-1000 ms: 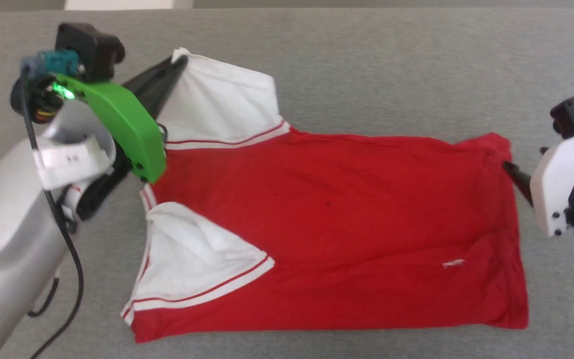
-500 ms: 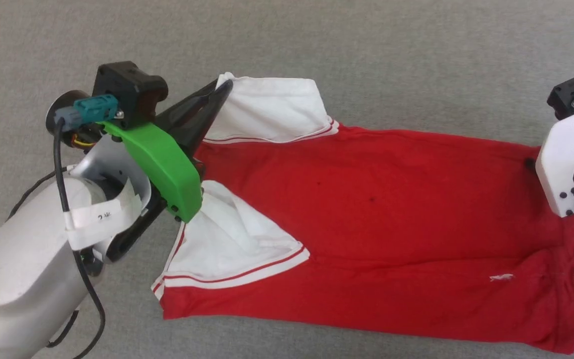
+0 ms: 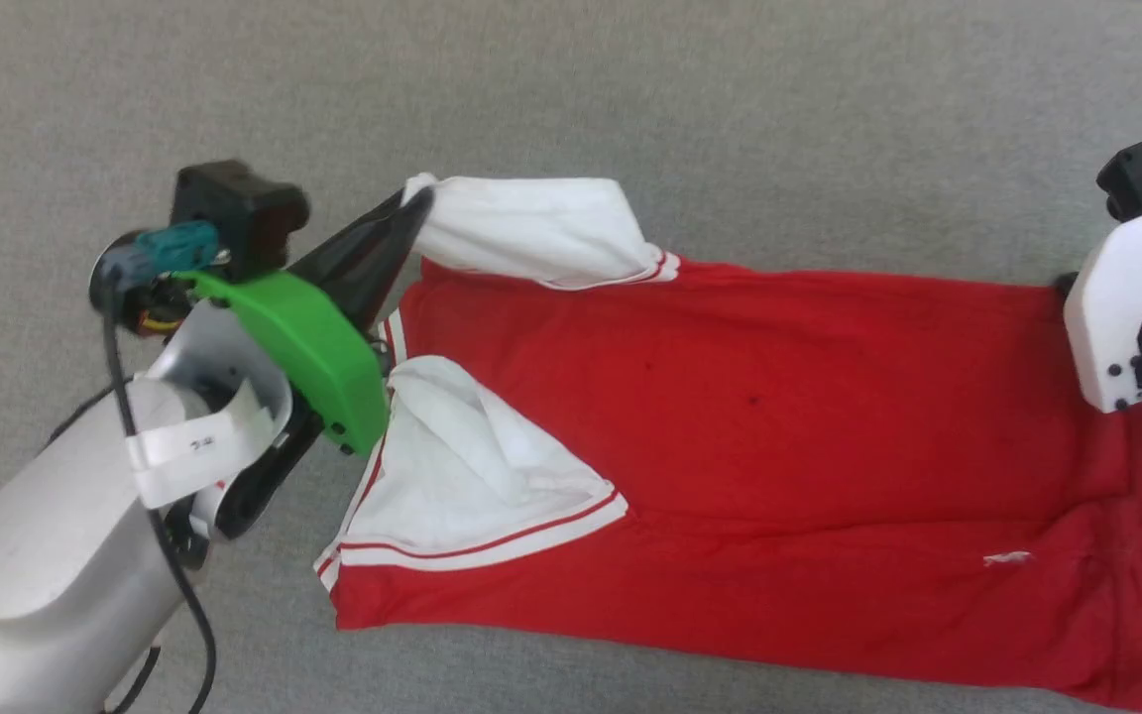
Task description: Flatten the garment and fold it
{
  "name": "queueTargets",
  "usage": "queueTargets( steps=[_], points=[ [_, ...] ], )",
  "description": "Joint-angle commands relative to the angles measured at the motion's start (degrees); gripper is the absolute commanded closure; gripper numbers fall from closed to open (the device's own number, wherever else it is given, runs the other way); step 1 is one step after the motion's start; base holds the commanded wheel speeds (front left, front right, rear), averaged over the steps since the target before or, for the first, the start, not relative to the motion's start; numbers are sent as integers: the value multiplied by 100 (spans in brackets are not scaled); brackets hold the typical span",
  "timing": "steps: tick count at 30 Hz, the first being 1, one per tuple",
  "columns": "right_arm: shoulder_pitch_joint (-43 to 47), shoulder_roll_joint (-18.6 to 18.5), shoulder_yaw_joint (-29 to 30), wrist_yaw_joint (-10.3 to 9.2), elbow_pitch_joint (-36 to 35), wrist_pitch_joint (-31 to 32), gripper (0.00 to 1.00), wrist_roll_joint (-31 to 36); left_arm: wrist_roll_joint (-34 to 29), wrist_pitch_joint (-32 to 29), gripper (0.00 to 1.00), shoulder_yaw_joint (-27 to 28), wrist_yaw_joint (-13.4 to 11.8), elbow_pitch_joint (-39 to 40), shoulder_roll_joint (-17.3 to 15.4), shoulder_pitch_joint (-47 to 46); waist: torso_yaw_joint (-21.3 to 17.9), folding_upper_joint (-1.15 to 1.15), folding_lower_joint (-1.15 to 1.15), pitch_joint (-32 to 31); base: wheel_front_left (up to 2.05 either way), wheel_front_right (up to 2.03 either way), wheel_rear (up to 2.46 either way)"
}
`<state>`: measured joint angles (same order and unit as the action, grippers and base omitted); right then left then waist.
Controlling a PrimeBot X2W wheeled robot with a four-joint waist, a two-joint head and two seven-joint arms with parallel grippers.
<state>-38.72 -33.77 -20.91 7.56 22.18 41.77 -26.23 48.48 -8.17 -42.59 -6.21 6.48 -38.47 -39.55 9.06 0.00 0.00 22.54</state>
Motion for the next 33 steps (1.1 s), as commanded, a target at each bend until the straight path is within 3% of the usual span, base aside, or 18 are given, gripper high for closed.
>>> queueTargets(
  steps=[1, 9, 15, 20, 26, 33],
  points=[
    [129, 126, 42, -8, 27, -165, 100, -72, 61, 90, 100, 69, -75, -39, -7, 157, -148, 0, 0, -282, 0, 0, 0],
    [820, 269, 566, -8, -433, -606, 100, -208, 314, 242, 100, 137, -284, -11, -175, 811, -280, 0, 0, -933, 0, 0, 0],
    [1729, 535, 1270, -8, -988, -715, 100, -121, 526, 188, 100, 74, -479, 173, -397, 1464, -284, 0, 0, -1254, 0, 0, 0],
    [2621, 806, 1722, -8, -1504, -515, 100, -54, 742, 139, 100, -36, -607, 323, -522, 2041, -265, 0, 0, -1386, 0, 0, 0],
    [3545, 927, 1842, -8, -2004, 72, 100, -20, 883, -66, 100, -248, -757, 303, -795, 2650, -225, 0, 0, -1432, 0, 0, 0],
    [3945, 818, 1726, -8, -2132, 534, 100, 50, 809, -333, 100, -595, -591, -68, -760, 2738, -169, 0, 0, -1360, 0, 0, 0]
  ],
)
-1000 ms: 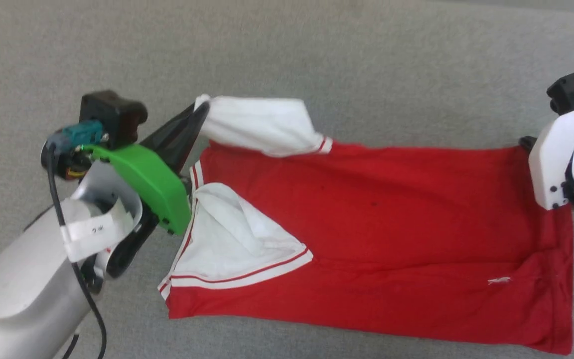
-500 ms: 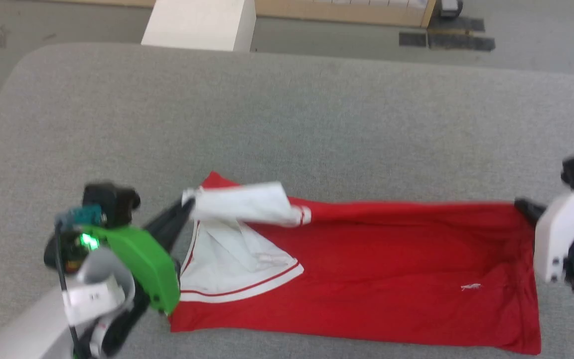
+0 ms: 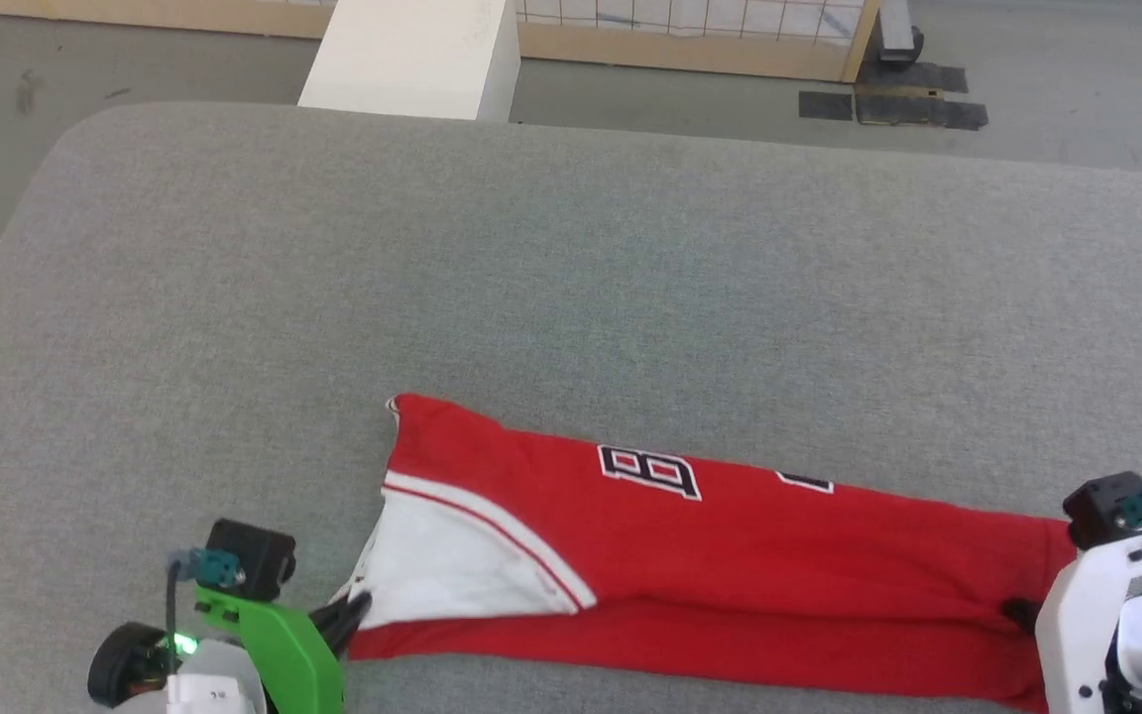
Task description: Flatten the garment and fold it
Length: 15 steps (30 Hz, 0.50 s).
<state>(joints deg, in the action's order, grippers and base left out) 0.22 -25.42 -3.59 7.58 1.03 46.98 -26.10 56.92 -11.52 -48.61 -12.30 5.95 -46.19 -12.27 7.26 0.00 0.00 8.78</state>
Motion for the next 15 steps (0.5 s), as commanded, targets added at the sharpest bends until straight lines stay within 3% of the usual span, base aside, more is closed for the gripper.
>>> queueTargets(
  steps=[1, 6, 7, 8, 9, 15],
  points=[
    [53, -45, -51, -9, -1, 15, 100, 70, -66, 8, 100, -24, 58, -120, 57, -24, 16, 0, 0, 35, 0, 0, 0],
    [-17, -34, -194, -9, 171, -40, 100, 118, -122, 57, 100, -151, 301, -620, 299, -158, 23, 0, 0, 87, 0, 0, 0],
    [-48, -31, -221, -9, 209, -79, 68, 131, -169, 80, 100, -189, 355, -743, 340, -193, 21, 0, 0, 91, 0, 0, 0],
    [-79, -12, -232, -9, 245, -135, 5, 129, -228, 103, 55, -238, 419, -858, 378, -227, 17, 0, 0, 90, 0, 0, 0],
    [-97, 19, -232, -9, 280, -166, 0, 106, -237, 134, 0, -250, 449, -951, 424, -241, 14, 0, 0, 82, 0, 0, 0],
    [-162, 138, -214, -9, 257, -220, 0, -161, -289, 634, 0, -175, 677, -1296, 631, -302, -41, 0, 0, -128, 0, 0, 0]
  ],
)
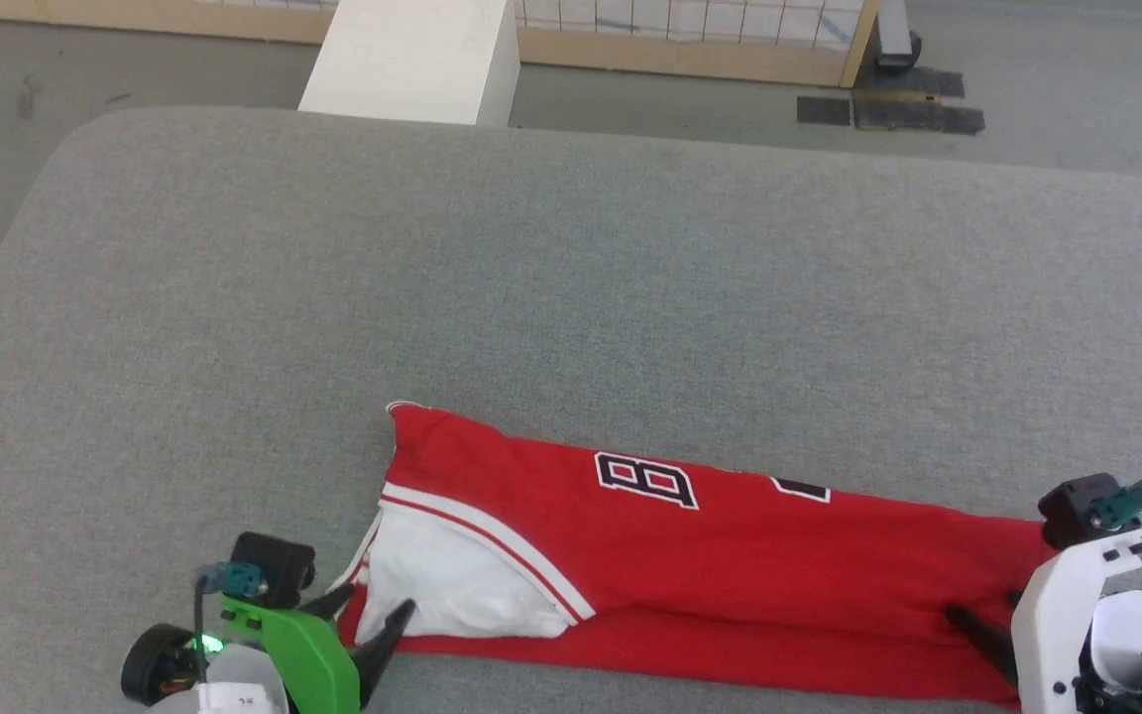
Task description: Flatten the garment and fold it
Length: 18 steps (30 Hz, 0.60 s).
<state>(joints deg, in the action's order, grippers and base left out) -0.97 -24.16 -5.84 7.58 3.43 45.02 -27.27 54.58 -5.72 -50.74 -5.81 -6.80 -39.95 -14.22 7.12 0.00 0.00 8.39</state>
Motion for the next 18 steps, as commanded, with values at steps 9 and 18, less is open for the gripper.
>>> queueTargets(
  steps=[9, 18],
  points=[
    [41, 482, 739, -9, -711, -28, 0, -297, 23, 1410, 0, 684, -17, 255, 207, -49, -79, 0, 0, -493, 0, 0, 0],
    [256, 1453, 1566, -9, -858, -636, 0, 86, -405, 2067, 0, 2382, -254, 404, 1080, 488, -51, 0, 0, -597, 0, 0, 0]
  ],
)
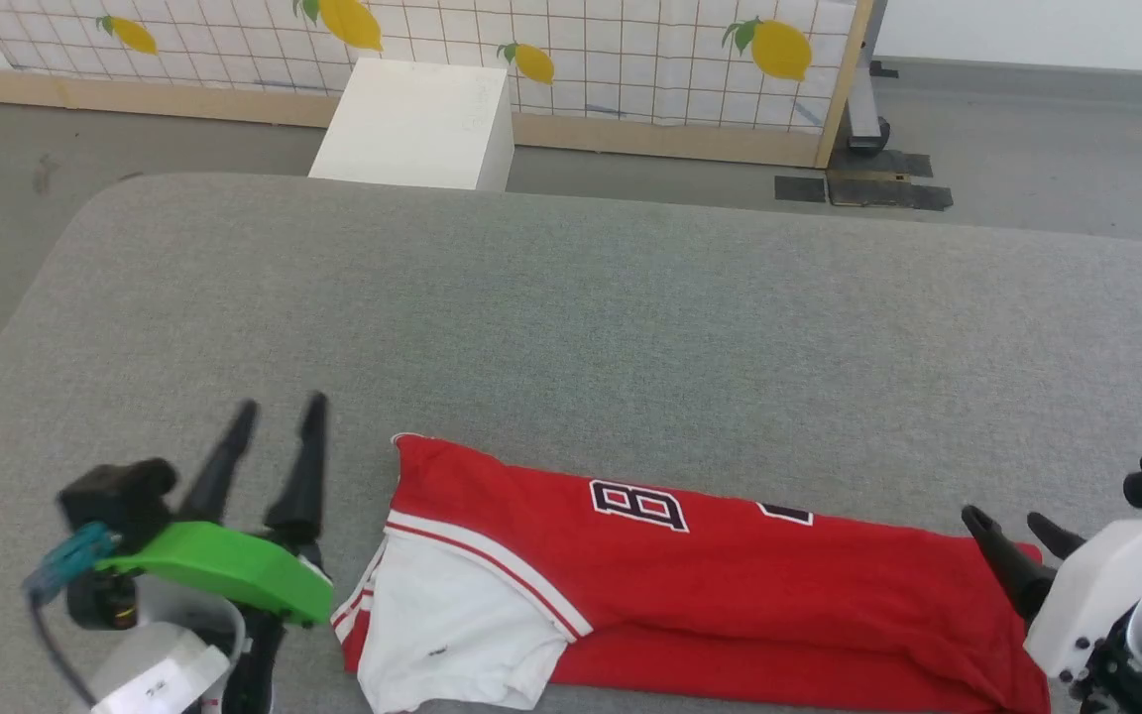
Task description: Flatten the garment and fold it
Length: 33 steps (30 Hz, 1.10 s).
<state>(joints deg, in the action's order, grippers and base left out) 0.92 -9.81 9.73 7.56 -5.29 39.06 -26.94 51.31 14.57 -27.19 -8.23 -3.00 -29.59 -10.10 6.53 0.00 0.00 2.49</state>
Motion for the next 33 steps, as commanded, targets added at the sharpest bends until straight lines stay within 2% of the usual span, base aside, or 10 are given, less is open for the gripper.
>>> queueTargets(
  steps=[1, 4, 6, 9, 11, 14, 17, 23, 29, 33],
  points=[
    [115, 98, 75, -8, 43, -134, 0, 171, -327, 39, 0, 381, 27, 116, 234, 223, 12, 0, 0, -9, 0, 0, 0],
    [234, 328, 278, -8, 174, -314, 0, 383, -1006, 40, 0, 1238, 287, 390, 773, 608, 19, 0, 0, -11, 0, 0, 0],
    [295, 446, 417, -8, 276, -414, 0, 502, -1615, 41, 0, 1656, 577, 557, 1044, 813, 24, 0, 0, 3, 0, 0, 0],
    [354, 583, 623, -8, 470, -480, 0, 693, -2533, 41, 0, 2012, 1036, 762, 1385, 1058, 20, 0, 0, 26, 0, 0, 0],
    [367, 632, 710, -8, 604, -466, 0, 793, -3139, 41, 0, 2119, 1198, 863, 1512, 1196, 9, 0, 0, 41, 0, 0, 0],
    [352, 673, 810, -8, 799, -384, 0, 852, -3630, 42, 0, 2304, 1348, 979, 1784, 1360, 0, 0, 0, 66, 0, 0, 0],
    [321, 686, 922, -8, 988, -319, 0, 965, -3902, 42, 0, 2359, 1464, 923, 1900, 1445, 16, 0, 0, 95, 0, 0, 0],
    [294, 691, 890, -8, 1439, -224, 0, 723, -4078, 42, 0, 2362, 1557, 883, 2031, 1399, 77, 0, 0, 201, 0, 0, 0],
    [144, 692, 768, -8, 1942, -256, 0, 590, -4179, 42, 0, 2215, 1569, 893, 1987, 1280, 129, 0, 0, 344, 0, 0, 0],
    [92, 692, 470, -8, 2208, -201, 0, 455, -4155, 42, 0, 2132, 1571, 871, 1960, 1221, 167, 0, 0, 400, 0, 0, 0]
  ],
)
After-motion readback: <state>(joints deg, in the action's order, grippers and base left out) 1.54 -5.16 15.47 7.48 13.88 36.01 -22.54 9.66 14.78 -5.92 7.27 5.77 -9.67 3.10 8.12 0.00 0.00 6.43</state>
